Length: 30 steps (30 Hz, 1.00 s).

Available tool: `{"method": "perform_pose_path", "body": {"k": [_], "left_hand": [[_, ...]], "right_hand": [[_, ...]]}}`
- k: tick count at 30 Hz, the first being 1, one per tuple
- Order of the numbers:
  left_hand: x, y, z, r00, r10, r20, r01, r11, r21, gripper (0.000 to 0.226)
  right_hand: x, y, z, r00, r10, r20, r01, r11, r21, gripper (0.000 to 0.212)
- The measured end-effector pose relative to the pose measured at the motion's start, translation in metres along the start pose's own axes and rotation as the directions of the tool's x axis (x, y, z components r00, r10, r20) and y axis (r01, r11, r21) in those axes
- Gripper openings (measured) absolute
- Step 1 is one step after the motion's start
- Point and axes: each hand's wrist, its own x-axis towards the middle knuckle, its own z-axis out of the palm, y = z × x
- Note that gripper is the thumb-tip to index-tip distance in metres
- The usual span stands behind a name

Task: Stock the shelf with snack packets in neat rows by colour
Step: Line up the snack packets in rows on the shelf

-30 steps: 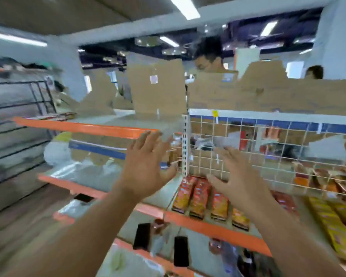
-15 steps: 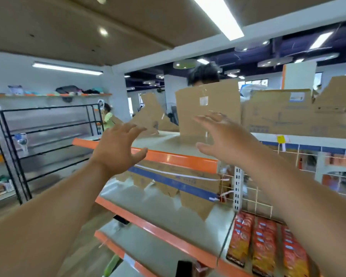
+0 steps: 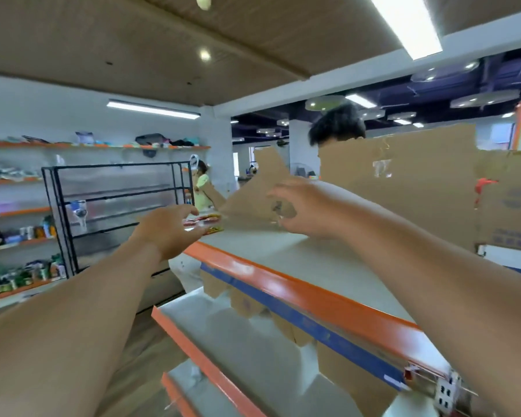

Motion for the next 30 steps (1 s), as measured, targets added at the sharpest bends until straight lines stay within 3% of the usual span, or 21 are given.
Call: {"method": "perform_pose_path", "body": {"k": [6,12,17,22,25,28,30], "left_hand": [[0.067,-0.041,0.022,0.995,0.003,0.099,-0.005,1.000,0.012,0.037],[0.146,-0.110,0.065,0.973,0.013,0.232,-0.007,1.000,-0.025,0.023],[0.215,-0.162,0.103,0.912,0.038,0.409,-0.074,0.995,0.071,0.045],[0.258,-0.175,0.128,0.868,0.173,0.465,-0.128,0.984,-0.127,0.051],[0.268,-0.170,0.143,0.825,0.347,0.446,-0.243,0.931,-0.274,0.053],[0.269,-0.165,0.160,0.773,0.510,0.378,-0.351,0.840,-0.414,0.053],[0.270,-0.167,0.165,0.759,0.541,0.361,-0.366,0.814,-0.451,0.050]], "right_hand": [[0.085,-0.020,0.040,0.985,-0.019,0.172,0.020,1.000,-0.002,0.065],[0.182,-0.041,0.092,0.935,0.035,0.354,0.028,0.985,-0.171,0.051],[0.275,-0.060,0.150,0.862,0.066,0.502,0.013,0.988,-0.152,0.062],[0.335,-0.077,0.191,0.822,0.059,0.567,0.003,0.994,-0.108,0.066],[0.335,-0.077,0.199,0.818,0.025,0.574,0.026,0.996,-0.081,0.046],[0.327,-0.061,0.194,0.840,0.095,0.533,-0.082,0.995,-0.049,0.037],[0.320,-0.050,0.190,0.841,0.165,0.514,-0.193,0.981,0.000,0.038]]}}
